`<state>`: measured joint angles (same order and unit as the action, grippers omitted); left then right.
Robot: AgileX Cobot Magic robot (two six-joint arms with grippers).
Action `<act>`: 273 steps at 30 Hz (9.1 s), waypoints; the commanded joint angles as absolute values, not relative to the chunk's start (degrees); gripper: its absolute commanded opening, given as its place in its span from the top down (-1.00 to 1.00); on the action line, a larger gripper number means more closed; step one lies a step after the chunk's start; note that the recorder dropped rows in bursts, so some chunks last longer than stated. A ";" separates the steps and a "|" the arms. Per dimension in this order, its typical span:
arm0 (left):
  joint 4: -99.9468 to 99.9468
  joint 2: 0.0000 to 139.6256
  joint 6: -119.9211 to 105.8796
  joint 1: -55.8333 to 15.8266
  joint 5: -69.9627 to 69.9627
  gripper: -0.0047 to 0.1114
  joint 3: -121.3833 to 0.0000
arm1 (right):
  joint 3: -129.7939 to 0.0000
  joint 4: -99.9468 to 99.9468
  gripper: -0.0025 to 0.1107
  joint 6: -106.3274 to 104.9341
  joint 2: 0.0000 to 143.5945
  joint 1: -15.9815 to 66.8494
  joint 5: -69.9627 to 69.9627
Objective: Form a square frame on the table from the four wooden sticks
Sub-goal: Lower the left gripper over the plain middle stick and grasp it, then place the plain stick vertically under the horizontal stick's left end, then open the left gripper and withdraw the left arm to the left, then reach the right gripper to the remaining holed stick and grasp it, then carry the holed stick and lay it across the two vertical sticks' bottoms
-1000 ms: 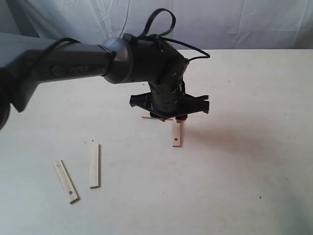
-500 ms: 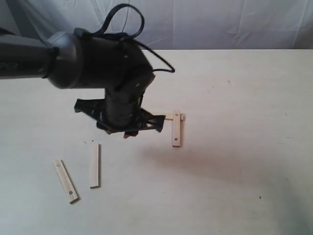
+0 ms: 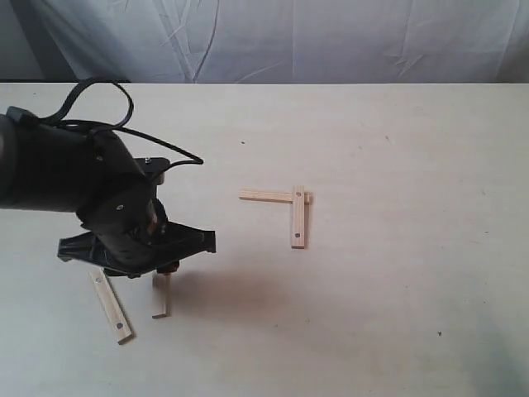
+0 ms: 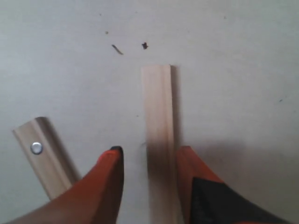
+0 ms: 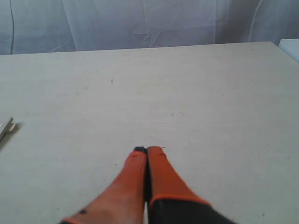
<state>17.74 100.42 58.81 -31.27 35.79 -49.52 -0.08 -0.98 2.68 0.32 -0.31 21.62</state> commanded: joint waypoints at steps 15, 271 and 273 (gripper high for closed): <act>16.57 99.71 58.75 -28.52 27.81 0.29 -46.69 | 0.00 -0.53 0.97 2.53 0.00 -0.57 21.00; 16.02 0.00 20.43 -19.49 32.89 0.92 -20.30 | -107.74 -0.47 0.12 15.61 135.81 63.99 47.42; 16.02 0.00 20.43 -19.49 32.89 0.92 -20.30 | -107.74 -0.74 0.12 16.18 136.06 63.99 47.14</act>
